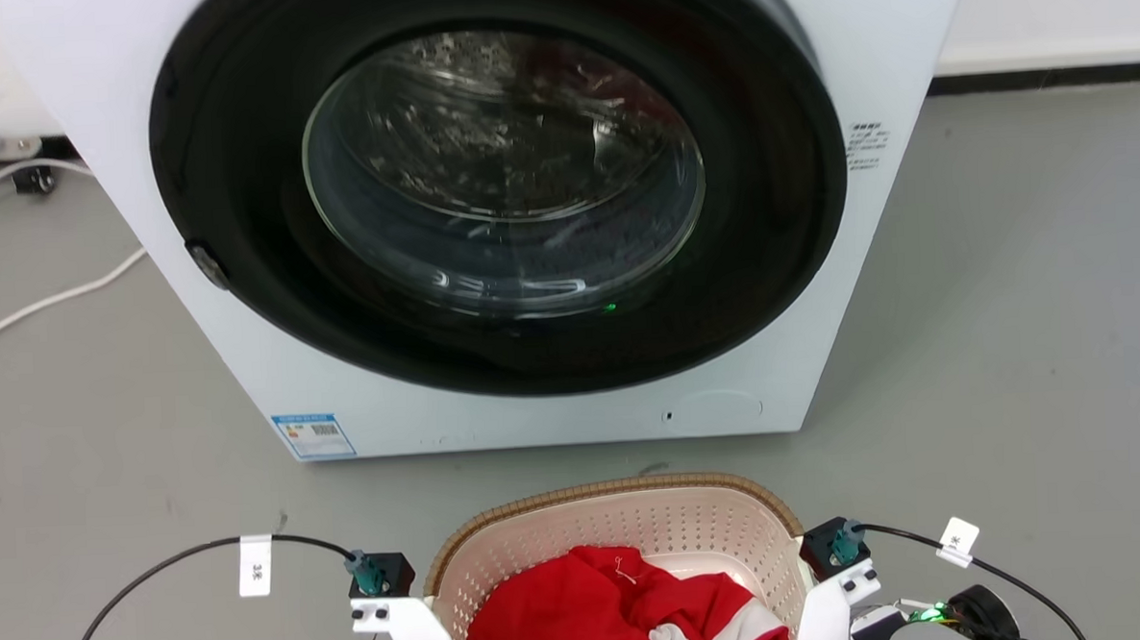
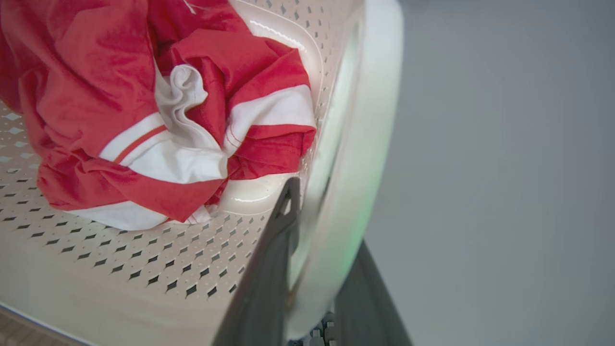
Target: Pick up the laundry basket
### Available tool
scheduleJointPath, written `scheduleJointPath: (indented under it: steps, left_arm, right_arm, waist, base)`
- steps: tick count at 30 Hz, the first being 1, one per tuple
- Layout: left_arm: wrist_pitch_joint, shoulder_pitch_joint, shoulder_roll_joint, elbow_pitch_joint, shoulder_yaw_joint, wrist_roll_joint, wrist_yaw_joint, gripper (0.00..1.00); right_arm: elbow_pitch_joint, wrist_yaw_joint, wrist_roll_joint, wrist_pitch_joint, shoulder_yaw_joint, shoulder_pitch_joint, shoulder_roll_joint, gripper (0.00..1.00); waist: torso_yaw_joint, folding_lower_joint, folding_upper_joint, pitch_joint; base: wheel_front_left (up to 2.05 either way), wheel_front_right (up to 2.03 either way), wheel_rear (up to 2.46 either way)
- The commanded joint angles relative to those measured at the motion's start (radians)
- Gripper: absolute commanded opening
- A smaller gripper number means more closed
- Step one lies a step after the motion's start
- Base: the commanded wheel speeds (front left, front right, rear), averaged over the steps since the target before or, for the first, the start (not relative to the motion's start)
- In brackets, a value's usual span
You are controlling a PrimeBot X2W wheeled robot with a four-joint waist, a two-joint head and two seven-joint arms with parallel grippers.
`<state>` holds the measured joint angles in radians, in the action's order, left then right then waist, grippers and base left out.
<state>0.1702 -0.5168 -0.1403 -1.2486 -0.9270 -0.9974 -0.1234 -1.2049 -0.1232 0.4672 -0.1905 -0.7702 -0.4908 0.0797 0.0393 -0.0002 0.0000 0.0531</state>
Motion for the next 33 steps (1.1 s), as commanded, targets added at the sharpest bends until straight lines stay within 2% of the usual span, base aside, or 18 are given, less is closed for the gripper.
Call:
scheduleJointPath:
  steps: [1,11,23,33]
  left_arm:
    - [0.005,-0.021,0.013,0.02,-0.003,-0.005,-0.011,0.0]
    - [0.116,-0.062,-0.038,0.062,-0.041,-0.036,-0.01,0.0]
    - [0.232,-0.106,-0.05,0.086,-0.089,-0.073,-0.01,0.0]
    - [0.267,-0.124,-0.055,0.08,-0.119,-0.097,-0.01,0.0]
  right_arm:
    - [0.017,-0.014,0.012,-0.007,-0.021,-0.006,-0.016,0.0]
    - [0.07,-0.014,0.183,-0.111,-0.132,-0.025,0.025,0.0]
    - [0.081,-0.014,0.332,-0.18,-0.248,-0.053,0.043,0.0]
    - [0.071,-0.014,0.417,-0.2,-0.316,-0.074,0.039,0.0]
  waist:
    - [-0.003,0.0002,0.0,-0.019]
    - [-0.01,0.0002,0.0,-0.057]
    - [-0.016,0.0002,0.0,-0.085]
    - [-0.018,0.0002,0.0,-0.106]
  base:
    - [0.0,0.0,0.0]
    - [0.0,0.0,0.0]
    - [0.0,0.0,0.0]
    - [0.0,0.0,0.0]
